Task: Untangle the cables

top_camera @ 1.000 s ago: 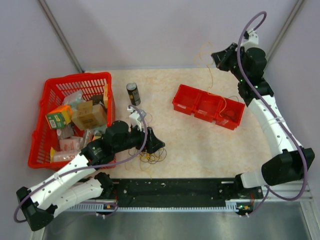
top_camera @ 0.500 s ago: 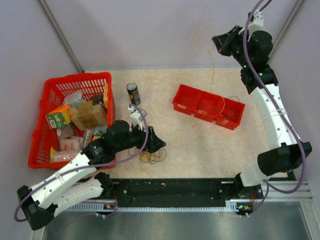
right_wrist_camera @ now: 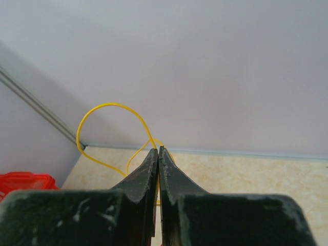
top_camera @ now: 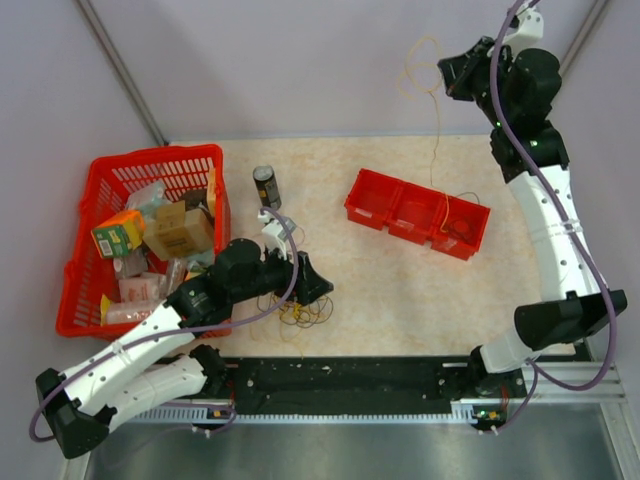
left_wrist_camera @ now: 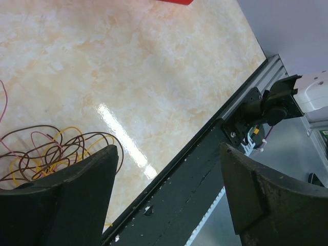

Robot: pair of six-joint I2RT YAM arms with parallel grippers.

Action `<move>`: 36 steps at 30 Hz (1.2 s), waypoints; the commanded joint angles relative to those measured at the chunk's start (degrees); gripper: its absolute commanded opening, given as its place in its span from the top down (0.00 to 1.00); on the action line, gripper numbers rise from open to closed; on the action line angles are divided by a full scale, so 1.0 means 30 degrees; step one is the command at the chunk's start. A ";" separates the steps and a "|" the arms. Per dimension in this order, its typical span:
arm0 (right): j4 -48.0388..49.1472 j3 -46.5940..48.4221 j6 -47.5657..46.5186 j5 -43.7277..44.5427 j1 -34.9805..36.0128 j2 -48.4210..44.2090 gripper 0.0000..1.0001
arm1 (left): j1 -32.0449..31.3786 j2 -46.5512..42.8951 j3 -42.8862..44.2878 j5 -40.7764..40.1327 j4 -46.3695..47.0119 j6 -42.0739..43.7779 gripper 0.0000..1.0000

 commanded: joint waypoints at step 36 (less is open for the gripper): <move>0.8180 -0.6768 0.3735 -0.2398 -0.0913 -0.1164 1.00 | -0.0049 -0.0880 0.0592 -0.0006 0.0490 0.0334 0.15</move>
